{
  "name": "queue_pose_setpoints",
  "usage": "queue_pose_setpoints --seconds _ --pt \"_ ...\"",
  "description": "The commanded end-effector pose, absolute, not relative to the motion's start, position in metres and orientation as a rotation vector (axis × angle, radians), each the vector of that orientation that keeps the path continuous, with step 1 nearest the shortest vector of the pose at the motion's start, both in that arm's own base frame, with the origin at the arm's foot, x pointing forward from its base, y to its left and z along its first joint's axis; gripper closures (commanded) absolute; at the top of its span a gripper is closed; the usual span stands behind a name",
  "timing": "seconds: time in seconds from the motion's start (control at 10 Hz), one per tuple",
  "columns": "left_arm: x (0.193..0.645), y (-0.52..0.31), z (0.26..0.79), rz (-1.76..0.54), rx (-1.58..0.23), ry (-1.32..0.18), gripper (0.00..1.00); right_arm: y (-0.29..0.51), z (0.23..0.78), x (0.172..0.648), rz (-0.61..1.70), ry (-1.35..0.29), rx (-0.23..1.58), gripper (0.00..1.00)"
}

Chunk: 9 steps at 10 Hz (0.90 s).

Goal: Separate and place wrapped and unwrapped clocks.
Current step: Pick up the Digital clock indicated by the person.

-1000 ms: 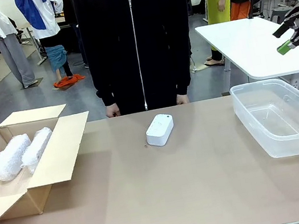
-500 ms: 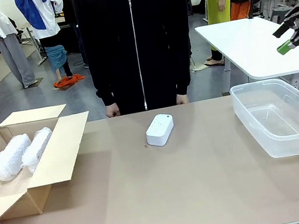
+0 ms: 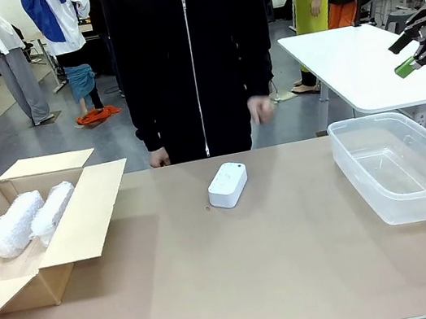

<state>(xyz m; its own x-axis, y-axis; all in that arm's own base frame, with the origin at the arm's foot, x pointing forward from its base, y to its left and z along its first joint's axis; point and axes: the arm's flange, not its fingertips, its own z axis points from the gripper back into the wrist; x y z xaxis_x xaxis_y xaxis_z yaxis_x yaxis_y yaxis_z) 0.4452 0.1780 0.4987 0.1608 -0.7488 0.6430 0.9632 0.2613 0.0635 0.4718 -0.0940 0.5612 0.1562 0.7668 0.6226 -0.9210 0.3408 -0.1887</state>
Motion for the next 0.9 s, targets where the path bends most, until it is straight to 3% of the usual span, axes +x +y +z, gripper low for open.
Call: queue_pose_setpoints --seconds 0.0,0.8 --pt "0.4447 0.1788 0.4981 -1.271 -0.414 -0.644 0.0 -0.0923 0.5603 0.4724 1.231 -0.724 0.273 0.0" --pt "0.4447 0.1788 0.4981 -1.271 -0.414 -0.644 0.0 -0.0923 0.5603 0.4724 1.231 -0.724 0.273 0.0"
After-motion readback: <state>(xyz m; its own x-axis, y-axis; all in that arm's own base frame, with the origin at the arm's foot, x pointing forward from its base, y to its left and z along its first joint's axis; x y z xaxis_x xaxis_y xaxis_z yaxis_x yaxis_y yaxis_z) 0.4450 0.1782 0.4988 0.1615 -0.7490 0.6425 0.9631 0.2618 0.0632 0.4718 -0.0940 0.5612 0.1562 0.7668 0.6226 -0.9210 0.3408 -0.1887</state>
